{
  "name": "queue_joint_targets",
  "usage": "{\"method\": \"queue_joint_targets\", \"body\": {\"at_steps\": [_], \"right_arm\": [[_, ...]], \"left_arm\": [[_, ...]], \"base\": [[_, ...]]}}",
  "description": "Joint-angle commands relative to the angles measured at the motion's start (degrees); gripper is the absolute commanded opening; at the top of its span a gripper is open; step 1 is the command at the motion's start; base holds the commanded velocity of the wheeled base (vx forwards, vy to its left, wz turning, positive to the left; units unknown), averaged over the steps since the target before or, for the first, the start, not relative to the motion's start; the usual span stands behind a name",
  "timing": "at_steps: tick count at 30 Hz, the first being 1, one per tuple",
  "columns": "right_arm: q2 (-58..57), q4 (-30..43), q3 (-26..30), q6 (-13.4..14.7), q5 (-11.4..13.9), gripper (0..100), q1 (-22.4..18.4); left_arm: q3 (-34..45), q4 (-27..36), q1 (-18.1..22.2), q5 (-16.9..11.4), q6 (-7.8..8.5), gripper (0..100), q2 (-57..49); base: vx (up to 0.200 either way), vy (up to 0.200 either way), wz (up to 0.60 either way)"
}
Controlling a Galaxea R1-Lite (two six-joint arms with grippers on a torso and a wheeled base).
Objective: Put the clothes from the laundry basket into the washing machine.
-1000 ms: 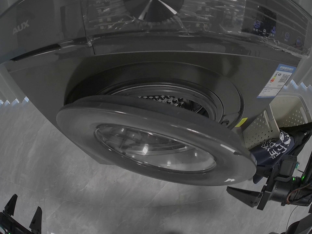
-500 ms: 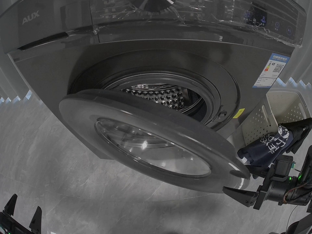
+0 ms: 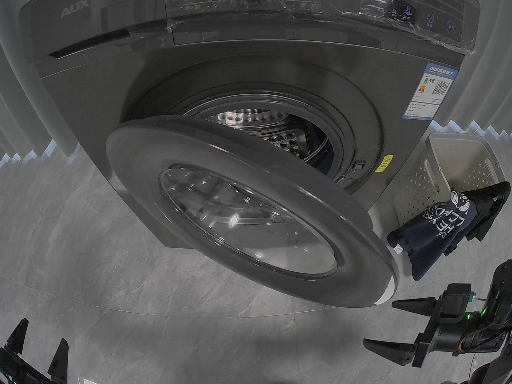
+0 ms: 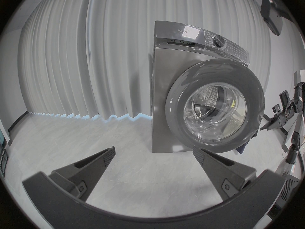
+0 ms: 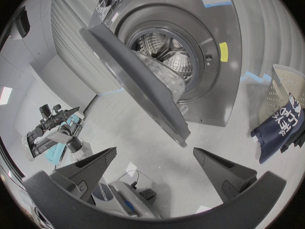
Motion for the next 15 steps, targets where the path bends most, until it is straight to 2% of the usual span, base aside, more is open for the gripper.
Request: {"method": "queue_joint_targets", "body": {"at_steps": [1, 4, 5, 6, 9, 12, 15], "right_arm": [[-2.89, 1.25, 4.10, -0.19, -0.40, 100, -1.19], [-4.13, 6.17, 4.10, -0.10, -0.40, 100, -3.83], [-4.13, 6.26, 4.10, -0.19, -0.40, 100, -4.27], [-3.69, 6.26, 4.01, -0.54, -0.40, 100, -6.91], [-2.63, 6.26, 2.95, -2.83, -0.32, 100, -11.48], [-1.14, 6.26, 0.40, -3.35, -0.05, 100, -14.73], [-0.17, 6.26, -1.79, -3.35, -0.05, 100, -16.05]], "left_arm": [[1.01, -0.02, -0.06, 0.00, -0.04, 100, -0.84], [0.92, -0.02, 0.03, 0.00, -0.04, 100, -0.84], [1.01, -0.02, 0.03, 0.00, -0.04, 100, -0.84], [0.92, -0.02, 0.03, 0.00, 0.04, 100, -0.84], [0.92, -0.02, 0.03, 0.00, -0.04, 100, -0.84], [1.01, -0.02, 0.03, 0.00, 0.04, 100, -0.84], [0.92, -0.02, 0.03, 0.00, 0.04, 100, -0.84]], "base": [[0.000, 0.000, 0.00], [0.000, 0.000, 0.00], [0.000, 0.000, 0.00], [0.000, 0.000, 0.00], [0.000, 0.000, 0.00], [0.000, 0.000, 0.00], [0.000, 0.000, 0.00]]}}
